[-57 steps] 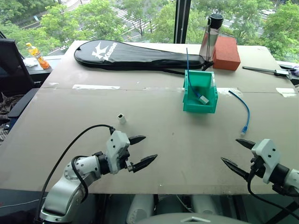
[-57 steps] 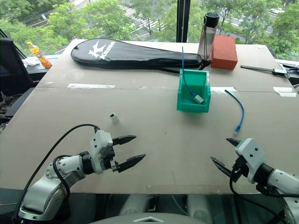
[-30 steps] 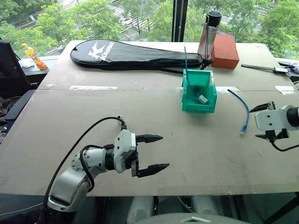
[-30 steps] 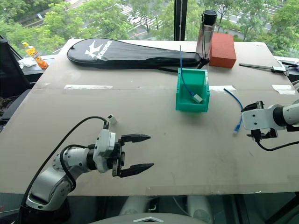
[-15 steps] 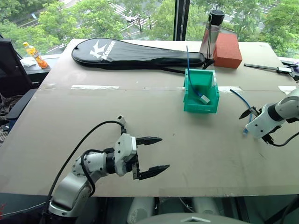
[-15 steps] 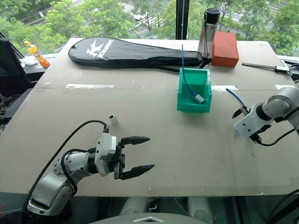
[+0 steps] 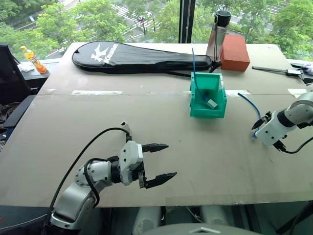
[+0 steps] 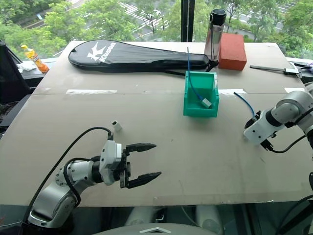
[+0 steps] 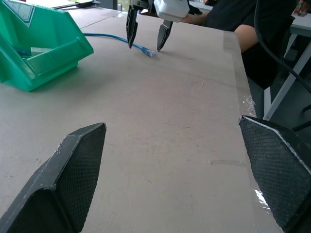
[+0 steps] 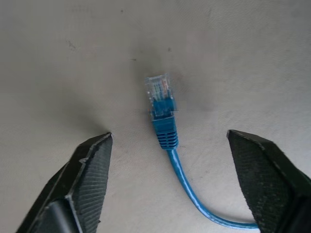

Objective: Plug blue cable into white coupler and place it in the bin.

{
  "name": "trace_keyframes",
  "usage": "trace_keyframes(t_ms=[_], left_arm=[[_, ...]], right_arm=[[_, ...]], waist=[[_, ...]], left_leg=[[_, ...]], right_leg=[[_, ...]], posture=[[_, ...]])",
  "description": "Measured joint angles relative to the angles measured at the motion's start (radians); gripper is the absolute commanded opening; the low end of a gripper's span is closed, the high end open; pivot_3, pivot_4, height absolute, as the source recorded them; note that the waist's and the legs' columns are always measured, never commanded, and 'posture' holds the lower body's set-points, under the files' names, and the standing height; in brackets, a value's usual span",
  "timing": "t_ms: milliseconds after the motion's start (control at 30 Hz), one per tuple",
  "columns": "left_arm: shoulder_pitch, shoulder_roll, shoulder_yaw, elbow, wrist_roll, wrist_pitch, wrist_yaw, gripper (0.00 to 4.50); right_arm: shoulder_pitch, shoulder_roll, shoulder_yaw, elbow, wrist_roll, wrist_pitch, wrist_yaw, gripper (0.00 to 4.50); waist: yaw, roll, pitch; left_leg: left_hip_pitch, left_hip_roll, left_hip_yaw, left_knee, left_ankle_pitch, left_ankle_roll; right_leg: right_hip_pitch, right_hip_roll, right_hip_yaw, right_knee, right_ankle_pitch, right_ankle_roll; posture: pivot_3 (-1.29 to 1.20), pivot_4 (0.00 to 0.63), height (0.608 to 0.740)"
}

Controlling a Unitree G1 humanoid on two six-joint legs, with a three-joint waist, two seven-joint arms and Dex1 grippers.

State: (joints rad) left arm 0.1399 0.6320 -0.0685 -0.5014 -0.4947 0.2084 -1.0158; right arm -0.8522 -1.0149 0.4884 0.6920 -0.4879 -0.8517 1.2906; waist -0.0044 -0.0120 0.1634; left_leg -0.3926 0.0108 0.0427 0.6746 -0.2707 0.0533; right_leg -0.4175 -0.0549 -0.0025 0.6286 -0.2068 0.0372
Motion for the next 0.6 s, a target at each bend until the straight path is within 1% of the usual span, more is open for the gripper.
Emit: trace_keyframes(t_ms=[33,67,167,200,600], left_arm=[[0.0,0.0,0.0,0.0,0.0,0.0,0.0,4.5],[-0.001,0.0,0.0,-0.001,0.0,0.0,0.005,4.5],[-0.001,0.003,0.0,-0.008,0.0,0.004,0.014,4.5],[-0.001,0.005,0.0,-0.019,0.0,0.008,0.018,4.5],[-0.017,0.007,0.0,-0.04,-0.007,0.039,0.043,4.5]], right_arm=[[-0.002,0.003,0.001,0.003,-0.002,-0.001,-0.002,2.0],[-0.004,0.007,0.005,0.013,-0.009,-0.004,-0.001,1.7],[-0.005,0.014,0.011,0.034,-0.023,-0.013,0.0,0.28],[-0.008,0.02,0.013,0.041,-0.025,-0.016,0.0,0.04],[-0.027,0.041,0.014,0.053,-0.019,-0.009,0.015,0.04]], waist=[[-0.007,0.0,0.0],[-0.009,-0.001,0.0],[-0.014,-0.004,-0.001],[-0.017,-0.005,-0.001],[-0.033,-0.005,-0.001]], left_leg=[[0.003,0.0,0.0,0.0,0.0,0.0],[0.006,0.0,0.0,0.0,0.0,0.0],[0.01,0.001,0.001,-0.001,-0.001,0.001],[0.011,0.003,0.003,-0.001,-0.001,0.001],[0.013,0.006,0.005,-0.002,0.0,0.0]], right_leg=[[0.003,0.0,0.0,0.0,0.0,0.0],[0.006,0.0,0.0,0.0,0.0,0.0],[0.009,0.0,0.001,0.0,0.001,-0.001],[0.009,0.0,0.001,0.0,0.002,-0.003],[0.009,0.001,0.001,0.001,0.003,-0.005]], posture=[[0.0,0.15,0.74],[0.0,0.15,0.74],[0.0,0.15,0.74],[0.0,0.15,0.74],[0.0,0.15,0.74]])
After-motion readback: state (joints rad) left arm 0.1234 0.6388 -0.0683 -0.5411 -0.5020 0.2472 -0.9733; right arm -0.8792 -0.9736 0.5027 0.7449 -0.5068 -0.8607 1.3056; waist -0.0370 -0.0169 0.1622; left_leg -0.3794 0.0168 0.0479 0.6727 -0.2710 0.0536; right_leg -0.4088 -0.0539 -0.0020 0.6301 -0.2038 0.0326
